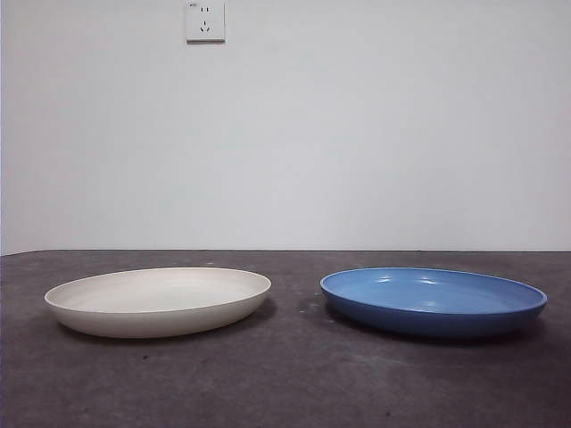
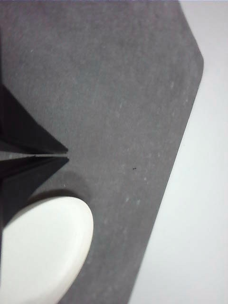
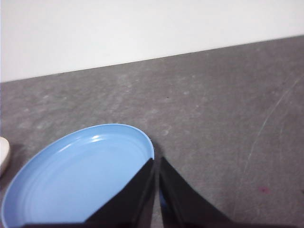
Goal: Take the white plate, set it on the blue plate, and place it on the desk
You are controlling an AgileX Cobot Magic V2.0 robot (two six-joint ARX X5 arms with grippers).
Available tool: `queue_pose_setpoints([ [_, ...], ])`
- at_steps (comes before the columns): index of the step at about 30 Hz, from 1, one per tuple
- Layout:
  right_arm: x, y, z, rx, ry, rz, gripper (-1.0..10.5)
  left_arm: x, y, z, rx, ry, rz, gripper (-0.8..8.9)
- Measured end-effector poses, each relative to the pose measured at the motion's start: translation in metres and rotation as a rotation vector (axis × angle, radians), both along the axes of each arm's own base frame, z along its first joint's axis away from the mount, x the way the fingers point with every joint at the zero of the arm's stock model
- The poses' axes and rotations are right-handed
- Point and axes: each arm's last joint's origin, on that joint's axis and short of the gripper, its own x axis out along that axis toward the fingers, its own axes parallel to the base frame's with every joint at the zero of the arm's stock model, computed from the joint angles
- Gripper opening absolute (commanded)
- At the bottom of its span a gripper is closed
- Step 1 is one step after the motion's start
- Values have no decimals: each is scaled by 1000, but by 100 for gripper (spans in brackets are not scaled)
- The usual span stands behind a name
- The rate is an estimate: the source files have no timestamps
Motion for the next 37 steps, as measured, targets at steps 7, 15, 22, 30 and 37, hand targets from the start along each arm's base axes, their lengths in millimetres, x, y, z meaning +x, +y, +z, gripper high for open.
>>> queue_pose_setpoints([
  [7,0,0,0,127,22,-13,9,0,0,0,-154,9,23,10],
  [15,-8,0,37,176,-62,-11,9,-10,-1,37,-213,-20,-5,10],
  [22,-24,0,85,153,-107,-6,9,-17,-2,82,-173,2,-30,10],
  [30,-28,1,139,24,-1,31,9,-7,-6,131,-60,125,-209,10],
  [37,-15,4,173,-61,192,168,9,12,-10,153,-10,268,-385,10],
])
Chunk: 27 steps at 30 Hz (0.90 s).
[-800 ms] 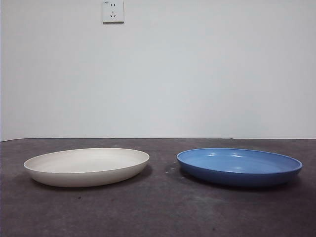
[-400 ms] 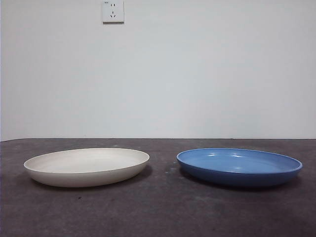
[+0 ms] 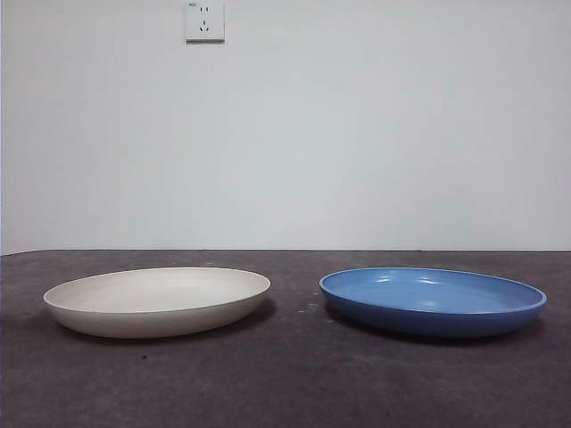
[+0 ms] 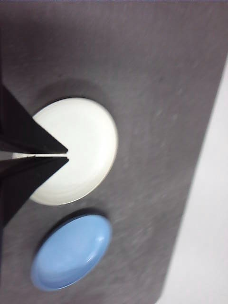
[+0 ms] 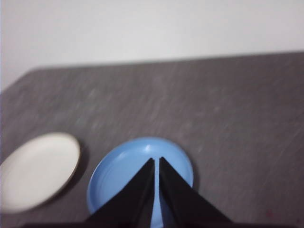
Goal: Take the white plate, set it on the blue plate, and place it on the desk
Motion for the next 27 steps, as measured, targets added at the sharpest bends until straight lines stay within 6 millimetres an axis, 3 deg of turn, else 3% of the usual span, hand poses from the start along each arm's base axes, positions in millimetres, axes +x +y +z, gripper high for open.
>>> queue_pose_setpoints([
  [8,19,4,22,-38,208,175,9,11,-9,13,47,131,-204,10],
  [14,27,9,14,-50,360,289,9,6,-20,11,78,222,-359,10],
  [21,25,14,6,-82,448,361,10,3,-24,10,103,229,-416,13],
  [23,25,14,6,-86,446,364,13,3,-24,10,103,228,-416,56],
  [27,25,14,6,-86,445,365,158,3,-24,10,103,228,-415,299],
])
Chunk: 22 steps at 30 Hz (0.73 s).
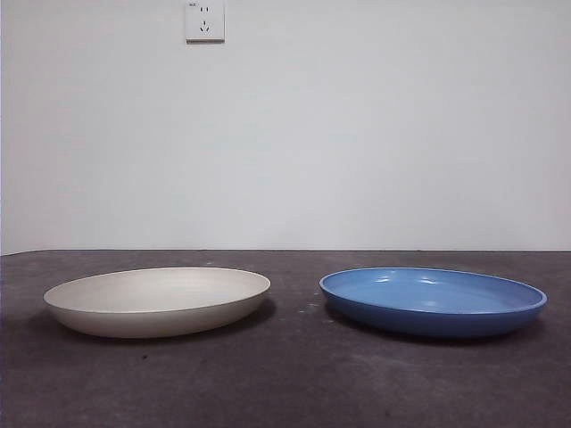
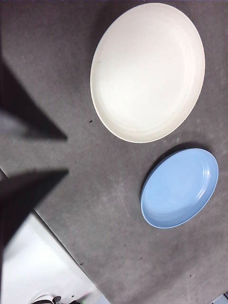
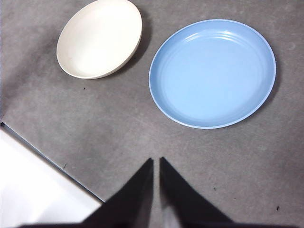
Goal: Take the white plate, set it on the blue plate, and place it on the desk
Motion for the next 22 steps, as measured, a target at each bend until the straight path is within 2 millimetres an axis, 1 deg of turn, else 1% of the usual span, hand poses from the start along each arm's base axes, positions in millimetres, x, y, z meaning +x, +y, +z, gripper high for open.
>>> queue_pose_setpoints([
  [1,0,0,0,0,0,0,277,0,0,0,0,-1,0,383],
  [2,0,0,0,1,1,-1,346,0,0,0,0,0,0,430],
  [3,0,0,0,1,1,-1,392,0,0,0,0,-1,0,456],
  [4,0,0,0,1,2,-2,403,0,0,0,0,-1,0,470],
  [15,0,0,0,5,5,-6,403,4,-1,3,-25,-29,20,469],
  [18,0,0,0,5,5,-6,403,9,-1,2,-24,-16,34,469],
  [22,0,0,0,5,5,-6,403,21,-2,0,0,-4,74,469],
])
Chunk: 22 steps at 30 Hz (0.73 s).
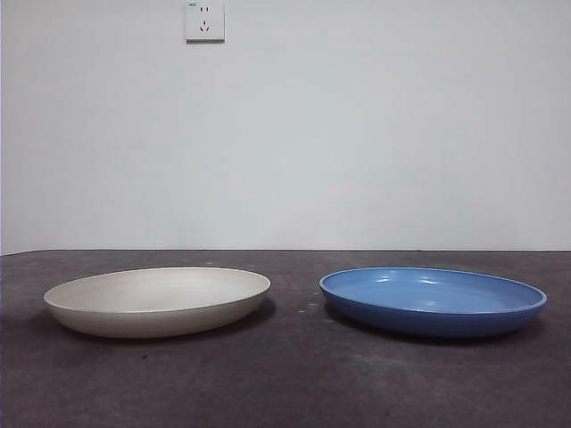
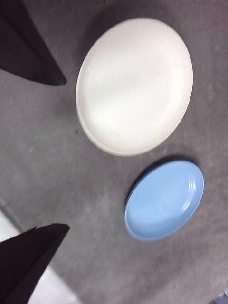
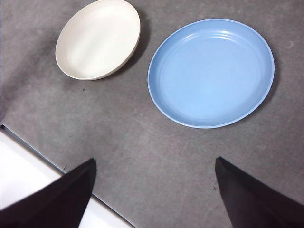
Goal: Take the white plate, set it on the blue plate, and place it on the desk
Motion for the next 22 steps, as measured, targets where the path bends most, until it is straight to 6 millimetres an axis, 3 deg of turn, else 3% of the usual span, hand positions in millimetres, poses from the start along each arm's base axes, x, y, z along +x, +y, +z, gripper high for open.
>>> queue_pose_setpoints([
  [8,0,0,0,0,0,0,403,46,-4,0,66,13,110,469],
  [14,0,0,0,0,0,0,403,94,-10,-5,90,97,126,468],
  [22,0,0,0,0,-1,0,403,149,-17,-30,174,209,157,468],
])
